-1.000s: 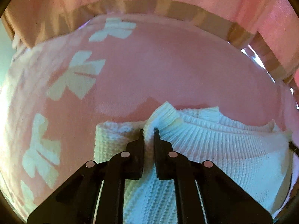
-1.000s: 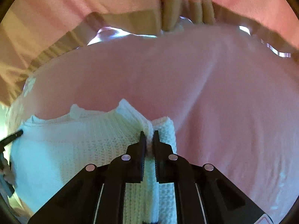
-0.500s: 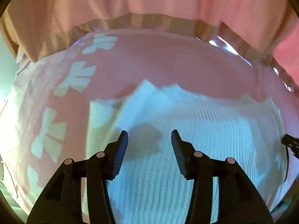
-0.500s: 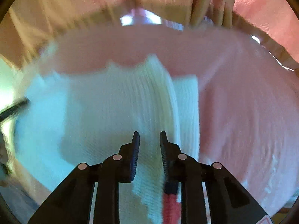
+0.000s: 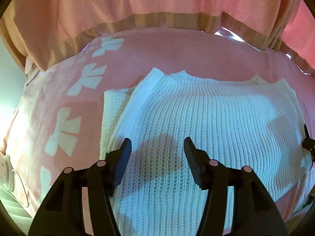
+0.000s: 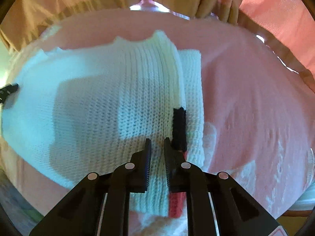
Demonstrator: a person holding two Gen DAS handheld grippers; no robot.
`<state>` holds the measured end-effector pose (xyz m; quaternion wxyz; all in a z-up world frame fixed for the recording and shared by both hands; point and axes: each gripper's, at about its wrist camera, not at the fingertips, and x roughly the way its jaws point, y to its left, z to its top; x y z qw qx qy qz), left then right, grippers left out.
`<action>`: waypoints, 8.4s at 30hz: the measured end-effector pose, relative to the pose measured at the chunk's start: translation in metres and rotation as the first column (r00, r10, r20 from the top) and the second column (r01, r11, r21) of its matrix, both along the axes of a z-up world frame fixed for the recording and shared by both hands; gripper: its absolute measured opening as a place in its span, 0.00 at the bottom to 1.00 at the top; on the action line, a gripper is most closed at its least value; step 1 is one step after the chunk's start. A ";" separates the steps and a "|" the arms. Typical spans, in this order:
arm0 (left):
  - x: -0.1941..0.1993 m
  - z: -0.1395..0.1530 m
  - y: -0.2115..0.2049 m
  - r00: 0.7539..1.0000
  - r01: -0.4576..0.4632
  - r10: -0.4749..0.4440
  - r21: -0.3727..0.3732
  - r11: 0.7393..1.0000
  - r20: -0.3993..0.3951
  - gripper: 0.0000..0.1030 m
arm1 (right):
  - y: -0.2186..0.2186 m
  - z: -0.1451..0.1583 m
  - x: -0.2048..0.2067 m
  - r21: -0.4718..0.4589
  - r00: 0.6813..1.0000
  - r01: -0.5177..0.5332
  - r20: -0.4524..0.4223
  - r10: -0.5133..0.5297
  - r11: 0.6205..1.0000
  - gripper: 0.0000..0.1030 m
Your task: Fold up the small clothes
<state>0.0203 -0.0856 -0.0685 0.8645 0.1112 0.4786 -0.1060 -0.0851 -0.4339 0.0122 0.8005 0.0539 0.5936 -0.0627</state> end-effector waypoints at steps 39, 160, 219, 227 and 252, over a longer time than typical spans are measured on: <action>-0.078 -0.035 0.111 0.951 -0.277 0.226 -0.251 0.928 -0.214 0.34 | -0.029 -0.024 -0.082 0.141 0.954 0.295 0.005 -0.299 0.945 0.15; -0.154 -0.009 -0.119 0.984 0.148 -0.164 -0.200 0.969 -0.069 0.90 | -0.031 0.019 -0.041 0.259 0.984 0.009 0.167 -0.054 0.966 0.11; -0.002 0.005 -0.121 0.974 0.168 -0.199 -0.240 0.956 -0.111 0.66 | -0.025 -0.018 0.055 0.287 0.986 0.154 0.023 -0.168 0.946 0.24; -0.015 0.021 -0.112 0.985 0.173 -0.172 -0.103 0.980 0.009 0.85 | 0.004 0.034 0.021 0.260 0.985 0.019 0.159 -0.062 0.965 0.00; -0.036 0.007 -0.119 0.978 0.197 -0.203 -0.105 0.975 -0.049 0.88 | -0.004 0.001 0.091 0.140 0.978 0.126 0.148 -0.146 0.982 0.51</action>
